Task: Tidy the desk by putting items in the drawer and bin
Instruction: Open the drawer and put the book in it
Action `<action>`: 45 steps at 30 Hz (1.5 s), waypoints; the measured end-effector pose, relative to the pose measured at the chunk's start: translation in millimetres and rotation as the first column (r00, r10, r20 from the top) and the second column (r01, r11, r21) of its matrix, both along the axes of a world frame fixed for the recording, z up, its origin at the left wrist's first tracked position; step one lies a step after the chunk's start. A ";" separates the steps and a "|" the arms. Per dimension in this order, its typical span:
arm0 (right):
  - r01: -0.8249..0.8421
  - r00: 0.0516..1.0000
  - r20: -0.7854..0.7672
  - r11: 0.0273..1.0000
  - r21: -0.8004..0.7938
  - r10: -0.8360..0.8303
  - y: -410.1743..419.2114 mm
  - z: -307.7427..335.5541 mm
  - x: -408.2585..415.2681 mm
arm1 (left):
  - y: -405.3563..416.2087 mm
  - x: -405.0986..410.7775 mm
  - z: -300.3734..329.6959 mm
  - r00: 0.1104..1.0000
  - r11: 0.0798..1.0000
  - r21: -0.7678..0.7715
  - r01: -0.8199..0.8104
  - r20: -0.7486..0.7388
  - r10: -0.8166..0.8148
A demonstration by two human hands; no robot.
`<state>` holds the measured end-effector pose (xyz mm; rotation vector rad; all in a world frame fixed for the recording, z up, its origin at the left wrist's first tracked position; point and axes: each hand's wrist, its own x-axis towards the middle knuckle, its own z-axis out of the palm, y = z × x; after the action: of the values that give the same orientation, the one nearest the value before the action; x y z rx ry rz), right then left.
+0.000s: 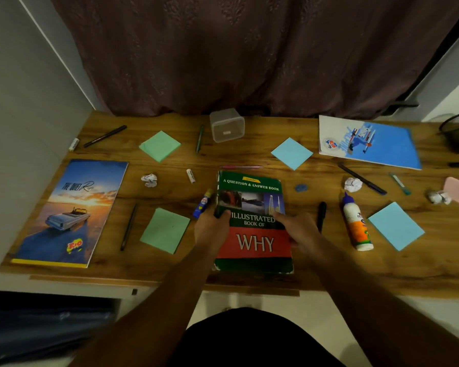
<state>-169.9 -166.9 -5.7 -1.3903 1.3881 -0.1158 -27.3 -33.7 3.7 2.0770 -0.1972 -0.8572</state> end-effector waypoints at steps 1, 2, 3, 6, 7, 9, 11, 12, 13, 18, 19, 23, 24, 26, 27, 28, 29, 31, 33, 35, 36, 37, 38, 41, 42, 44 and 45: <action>-0.001 1.000 -0.007 1.000 -0.001 0.001 0.4 1.2 0.1 | -3.9 -1.4 3.2 1.000 0.999 -0.037 -0.021 -0.012 0.021; -0.004 1.000 -0.013 1.000 0.002 0.004 0.6 2.3 0.2 | -7.8 -1.6 5.5 0.999 0.996 -0.083 -0.038 -0.033 0.035; -0.005 1.000 -0.013 1.000 0.012 0.005 0.5 3.6 0.1 | -11.6 -1.6 10.2 0.997 0.991 -0.124 -0.048 -0.067 0.039; 0.016 0.999 0.045 0.998 0.058 -0.019 -2.6 5.9 -1.4 | -17.2 1.2 17.4 0.989 0.976 -0.212 -0.057 -0.143 0.026; 0.028 0.997 0.071 0.997 0.072 -0.033 -3.2 6.5 -1.7 | -16.5 1.6 18.6 0.990 0.974 -0.222 -0.052 -0.140 0.021; 0.041 0.990 0.128 0.996 0.076 -0.051 -3.5 7.8 -1.9 | -13.2 2.0 21.4 0.993 0.970 -0.240 -0.049 -0.118 0.021; 0.035 0.982 0.184 0.997 0.069 -0.047 -3.5 10.2 0.7 | -8.0 3.0 26.4 0.994 0.964 -0.258 -0.057 -0.105 0.030; 0.023 0.979 0.200 0.998 0.064 -0.035 -3.3 12.1 3.2 | -4.8 4.2 29.5 0.993 0.960 -0.271 -0.067 -0.112 0.038; 0.012 0.976 0.215 0.997 0.072 -0.027 -3.0 14.7 6.8 | -1.6 6.2 32.0 0.991 0.955 -0.286 -0.082 -0.128 0.046; 0.020 0.947 0.315 0.988 0.154 -0.068 8.8 27.7 38.7 | 18.0 27.6 45.3 0.981 0.928 -0.340 -0.155 -0.165 0.103; 0.014 0.943 0.327 0.987 0.158 -0.066 12.6 30.1 46.4 | 21.6 36.0 47.4 0.980 0.925 -0.344 -0.163 -0.162 0.112; 0.001 0.922 0.379 0.979 0.201 -0.078 31.2 37.3 79.8 | 42.2 71.7 56.9 0.977 0.915 -0.369 -0.162 -0.190 0.096; -0.001 0.918 0.389 0.978 0.209 -0.082 35.2 40.6 86.4 | 46.8 79.1 59.4 0.977 0.918 -0.364 -0.156 -0.193 0.090; -0.024 0.916 0.396 0.976 0.217 -0.065 52.5 43.6 114.6 | 67.2 107.0 61.9 0.979 0.920 -0.358 -0.156 -0.181 0.095; -0.028 0.917 0.393 0.975 0.221 -0.062 63.1 44.7 129.9 | 79.2 123.8 61.6 0.980 0.925 -0.346 -0.157 -0.171 0.102; -0.033 0.917 0.394 0.973 0.227 -0.061 75.4 46.2 145.6 | 92.3 141.0 61.8 0.980 0.930 -0.330 -0.161 -0.163 0.112; -0.039 0.916 0.396 0.972 0.232 -0.057 86.9 47.4 158.9 | 103.5 156.1 60.0 0.981 0.936 -0.312 -0.163 -0.152 0.121; -0.059 0.914 0.402 0.966 0.251 -0.049 114.6 47.1 190.9 | 130.8 189.4 55.9 0.984 0.940 -0.299 -0.162 -0.119 0.132; -0.068 0.902 0.428 0.963 0.263 -0.053 141.5 44.8 223.0 | 156.0 223.1 49.7 0.986 0.949 -0.271 -0.164 -0.064 0.152; -0.087 0.892 0.450 0.957 0.276 -0.049 164.9 41.7 250.7 | 179.8 252.4 42.2 0.984 0.957 -0.227 -0.178 -0.021 0.178; -0.089 0.893 0.447 0.955 0.283 -0.049 176.5 39.8 264.0 | 191.9 265.8 38.9 0.983 0.962 -0.203 -0.181 -0.008 0.183; -0.094 0.895 0.444 0.954 0.286 -0.045 187.4 37.1 275.3 | 203.0 278.0 35.3 0.984 0.969 -0.174 -0.178 0.003 0.181; -0.095 0.893 0.447 0.952 0.291 -0.048 198.1 32.9 286.0 | 213.4 290.0 30.9 0.984 0.974 -0.150 -0.172 0.021 0.177; -0.092 0.896 0.443 0.957 0.273 -0.041 221.4 21.0 312.1 | 233.8 319.8 24.1 0.982 0.981 -0.117 -0.156 0.084 0.167; -0.100 0.904 0.427 0.959 0.264 -0.023 227.2 17.1 320.2 | 237.5 329.2 19.2 0.982 0.983 -0.110 -0.147 0.099 0.158; -0.112 0.921 0.390 0.965 0.238 0.010 234.8 12.4 335.0 | 240.5 344.0 9.3 0.980 0.989 -0.074 -0.125 0.144 0.134; -0.110 0.929 0.369 0.968 0.225 0.020 236.6 11.2 341.4 | 240.4 349.2 4.8 0.978 0.992 -0.055 -0.116 0.168 0.123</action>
<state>171.6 69.7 5.5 -1.1412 1.0081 -0.1469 321.9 206.7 8.5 2.0980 -0.1796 -0.5972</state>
